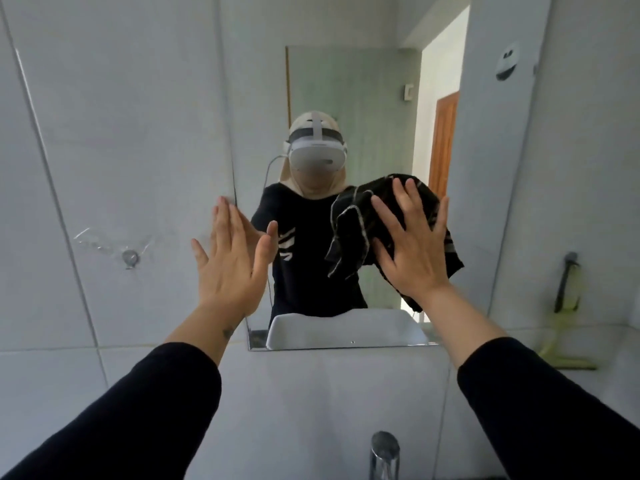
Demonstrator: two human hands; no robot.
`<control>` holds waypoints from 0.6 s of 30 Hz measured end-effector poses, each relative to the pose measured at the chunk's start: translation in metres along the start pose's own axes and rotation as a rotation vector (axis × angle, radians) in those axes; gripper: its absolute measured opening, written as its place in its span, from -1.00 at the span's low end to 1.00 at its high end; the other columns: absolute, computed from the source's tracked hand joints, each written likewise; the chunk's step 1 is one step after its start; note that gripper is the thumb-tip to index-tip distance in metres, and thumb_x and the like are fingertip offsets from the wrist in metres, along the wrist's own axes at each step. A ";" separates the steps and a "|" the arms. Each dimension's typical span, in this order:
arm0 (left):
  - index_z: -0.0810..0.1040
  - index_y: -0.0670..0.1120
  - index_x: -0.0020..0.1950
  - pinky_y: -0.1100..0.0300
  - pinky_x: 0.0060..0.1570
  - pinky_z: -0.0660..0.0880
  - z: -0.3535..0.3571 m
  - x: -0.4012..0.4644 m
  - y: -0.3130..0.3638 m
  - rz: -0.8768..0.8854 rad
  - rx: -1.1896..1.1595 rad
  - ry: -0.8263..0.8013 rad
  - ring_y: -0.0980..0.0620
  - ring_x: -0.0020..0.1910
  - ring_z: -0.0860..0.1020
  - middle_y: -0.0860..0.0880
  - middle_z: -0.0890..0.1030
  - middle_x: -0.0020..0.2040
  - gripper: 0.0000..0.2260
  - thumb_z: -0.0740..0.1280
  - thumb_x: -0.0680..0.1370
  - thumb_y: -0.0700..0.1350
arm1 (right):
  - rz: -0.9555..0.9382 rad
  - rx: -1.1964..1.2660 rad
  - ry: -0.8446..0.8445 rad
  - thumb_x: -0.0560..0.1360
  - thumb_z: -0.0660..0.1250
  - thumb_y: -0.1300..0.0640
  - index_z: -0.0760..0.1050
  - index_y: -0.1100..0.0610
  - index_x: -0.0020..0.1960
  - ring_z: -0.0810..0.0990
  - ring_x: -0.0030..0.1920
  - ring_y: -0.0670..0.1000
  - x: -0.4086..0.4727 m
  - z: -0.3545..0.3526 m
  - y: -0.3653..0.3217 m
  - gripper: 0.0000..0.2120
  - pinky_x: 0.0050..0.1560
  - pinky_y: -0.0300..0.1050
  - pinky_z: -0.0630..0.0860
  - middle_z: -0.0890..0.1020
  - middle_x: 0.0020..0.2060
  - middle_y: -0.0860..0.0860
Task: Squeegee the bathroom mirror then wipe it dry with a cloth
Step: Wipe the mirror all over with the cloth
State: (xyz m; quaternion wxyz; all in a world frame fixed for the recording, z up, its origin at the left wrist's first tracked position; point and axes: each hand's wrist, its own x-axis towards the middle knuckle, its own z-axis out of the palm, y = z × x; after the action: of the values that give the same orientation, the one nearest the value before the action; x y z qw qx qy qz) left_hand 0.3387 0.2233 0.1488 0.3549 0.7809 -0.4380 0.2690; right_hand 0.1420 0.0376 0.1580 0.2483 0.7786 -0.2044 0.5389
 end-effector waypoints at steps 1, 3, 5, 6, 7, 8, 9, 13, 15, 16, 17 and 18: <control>-0.29 -0.09 0.52 -0.19 0.45 -0.19 0.001 0.000 -0.001 0.007 0.008 0.002 0.12 0.50 -0.27 0.05 -0.30 0.54 -0.29 -0.30 0.50 0.32 | 0.017 -0.036 -0.010 0.56 0.17 -0.02 0.10 -0.10 0.52 0.03 0.55 0.13 -0.004 -0.001 0.008 -0.45 0.44 0.35 -0.19 0.17 0.51 0.14; -0.30 -0.08 0.52 -0.20 0.45 -0.19 0.002 0.000 -0.003 0.020 0.021 0.007 0.13 0.49 -0.29 0.07 -0.32 0.53 -0.30 -0.30 0.51 0.31 | 0.072 -0.059 -0.011 0.56 0.15 0.04 0.14 -0.13 0.52 0.01 0.55 0.13 -0.011 -0.004 0.022 -0.46 0.43 0.35 -0.21 0.15 0.52 0.14; -0.30 -0.09 0.52 -0.20 0.45 -0.19 0.004 0.000 -0.002 0.023 0.034 0.011 0.13 0.49 -0.29 0.06 -0.32 0.53 -0.29 -0.30 0.51 0.31 | 0.134 -0.043 -0.006 0.54 0.14 0.08 0.17 -0.11 0.51 -0.01 0.55 0.13 -0.018 -0.006 0.033 -0.45 0.42 0.35 -0.22 0.13 0.53 0.15; -0.29 -0.10 0.52 -0.20 0.45 -0.19 0.005 0.000 -0.002 0.019 0.040 0.013 0.13 0.49 -0.29 0.06 -0.32 0.53 -0.29 -0.30 0.51 0.31 | 0.163 -0.037 -0.009 0.53 0.12 0.08 0.17 -0.10 0.51 -0.03 0.55 0.13 -0.022 -0.007 0.039 -0.45 0.41 0.35 -0.22 0.11 0.53 0.16; -0.28 -0.11 0.52 -0.20 0.45 -0.19 0.006 0.000 -0.002 0.013 0.045 0.017 0.13 0.49 -0.29 0.05 -0.32 0.53 -0.29 -0.29 0.52 0.31 | 0.193 -0.034 -0.012 0.53 0.11 0.08 0.16 -0.10 0.51 -0.04 0.55 0.13 -0.026 -0.007 0.045 -0.45 0.41 0.36 -0.22 0.08 0.54 0.17; -0.27 -0.11 0.52 -0.21 0.45 -0.18 0.007 0.001 -0.002 0.008 0.053 0.019 0.12 0.50 -0.29 0.04 -0.32 0.53 -0.29 -0.28 0.52 0.30 | 0.226 -0.033 -0.012 0.54 0.10 0.08 0.15 -0.10 0.52 -0.05 0.55 0.13 -0.031 -0.008 0.051 -0.45 0.41 0.36 -0.22 0.05 0.54 0.17; -0.27 -0.12 0.52 -0.22 0.44 -0.18 0.009 0.001 -0.002 0.005 0.061 0.021 0.12 0.50 -0.29 0.04 -0.33 0.53 -0.30 -0.27 0.53 0.30 | 0.259 -0.031 -0.009 0.54 0.10 0.09 0.13 -0.10 0.52 -0.06 0.56 0.13 -0.035 -0.009 0.057 -0.45 0.41 0.36 -0.22 0.02 0.55 0.17; -0.26 -0.15 0.52 -0.20 0.45 -0.17 0.011 0.002 0.000 0.004 0.046 0.031 0.14 0.48 -0.32 0.01 -0.32 0.54 -0.26 -0.21 0.53 0.32 | 0.366 -0.029 -0.014 0.60 0.09 0.02 -0.01 -0.14 0.55 -0.10 0.56 0.12 -0.057 -0.008 0.078 -0.44 0.40 0.42 -0.22 -0.04 0.55 0.17; -0.26 -0.15 0.52 -0.19 0.45 -0.14 0.011 0.000 0.001 0.004 0.021 0.040 0.15 0.48 -0.32 -0.01 -0.30 0.54 -0.25 -0.17 0.53 0.32 | 0.412 -0.029 -0.034 0.60 0.11 -0.06 -0.14 -0.18 0.54 -0.14 0.56 0.12 -0.075 -0.003 0.082 -0.38 0.40 0.45 -0.22 -0.08 0.56 0.17; -0.26 -0.15 0.52 -0.19 0.45 -0.14 0.012 0.000 0.002 0.003 0.013 0.043 0.14 0.48 -0.32 -0.02 -0.30 0.54 -0.24 -0.16 0.52 0.33 | 0.426 -0.028 -0.045 0.59 0.13 -0.09 -0.19 -0.19 0.54 -0.15 0.56 0.13 -0.085 0.000 0.081 -0.34 0.40 0.45 -0.22 -0.10 0.55 0.17; -0.27 -0.15 0.52 -0.18 0.45 -0.13 0.012 0.000 0.002 0.003 0.009 0.046 0.13 0.49 -0.32 -0.02 -0.29 0.55 -0.23 -0.15 0.52 0.34 | 0.431 -0.030 -0.058 0.57 0.14 -0.12 -0.21 -0.20 0.54 -0.16 0.56 0.14 -0.094 0.002 0.078 -0.32 0.39 0.46 -0.22 -0.11 0.55 0.17; -0.26 -0.15 0.52 -0.18 0.45 -0.13 0.012 0.000 0.003 0.002 0.005 0.046 0.12 0.49 -0.31 -0.02 -0.28 0.55 -0.22 -0.14 0.51 0.35 | 0.429 -0.038 -0.071 0.57 0.14 -0.13 -0.21 -0.19 0.54 -0.16 0.55 0.15 -0.101 0.004 0.075 -0.31 0.39 0.48 -0.21 -0.12 0.55 0.17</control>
State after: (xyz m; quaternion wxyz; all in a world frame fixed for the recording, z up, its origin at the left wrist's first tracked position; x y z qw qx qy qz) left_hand 0.3375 0.2128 0.1422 0.3627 0.7749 -0.4299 0.2883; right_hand 0.0675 -0.0190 0.0742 0.1351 0.7310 -0.3840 0.5477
